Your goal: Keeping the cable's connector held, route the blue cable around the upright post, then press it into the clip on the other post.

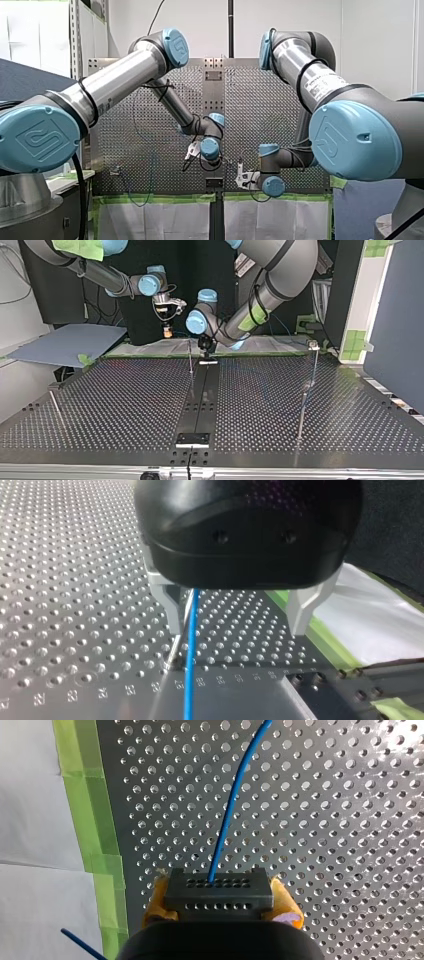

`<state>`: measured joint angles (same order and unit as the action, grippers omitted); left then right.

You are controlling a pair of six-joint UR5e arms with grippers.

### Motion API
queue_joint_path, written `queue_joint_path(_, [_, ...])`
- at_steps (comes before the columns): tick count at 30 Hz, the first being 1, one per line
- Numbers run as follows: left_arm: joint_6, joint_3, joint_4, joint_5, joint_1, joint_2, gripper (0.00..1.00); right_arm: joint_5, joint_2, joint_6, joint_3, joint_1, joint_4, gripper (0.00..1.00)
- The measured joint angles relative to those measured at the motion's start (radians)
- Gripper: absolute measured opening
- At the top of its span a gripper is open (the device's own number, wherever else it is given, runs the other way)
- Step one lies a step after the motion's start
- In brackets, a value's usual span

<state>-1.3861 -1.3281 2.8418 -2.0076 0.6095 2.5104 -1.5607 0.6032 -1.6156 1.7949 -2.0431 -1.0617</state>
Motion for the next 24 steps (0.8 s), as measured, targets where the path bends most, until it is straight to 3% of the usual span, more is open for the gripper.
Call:
queue_joint_path(7, [0.02, 0.0, 0.014, 0.022, 0.014, 0.0, 1.0, 0.0, -0.006, 0.0, -0.002, -0.002, 0.0, 0.0])
queue_joint_path(17, [0.065, 0.0, 0.093, 0.088, 0.031, 0.001, 1.0, 0.003, -0.008, 0.0, -0.004, -0.001, 0.0, 0.0])
queue_joint_path(24, [0.068, 0.0, 0.1, 0.093, 0.04, 0.001, 1.0, 0.015, -0.008, 0.0, -0.004, -0.002, 0.0, 0.0])
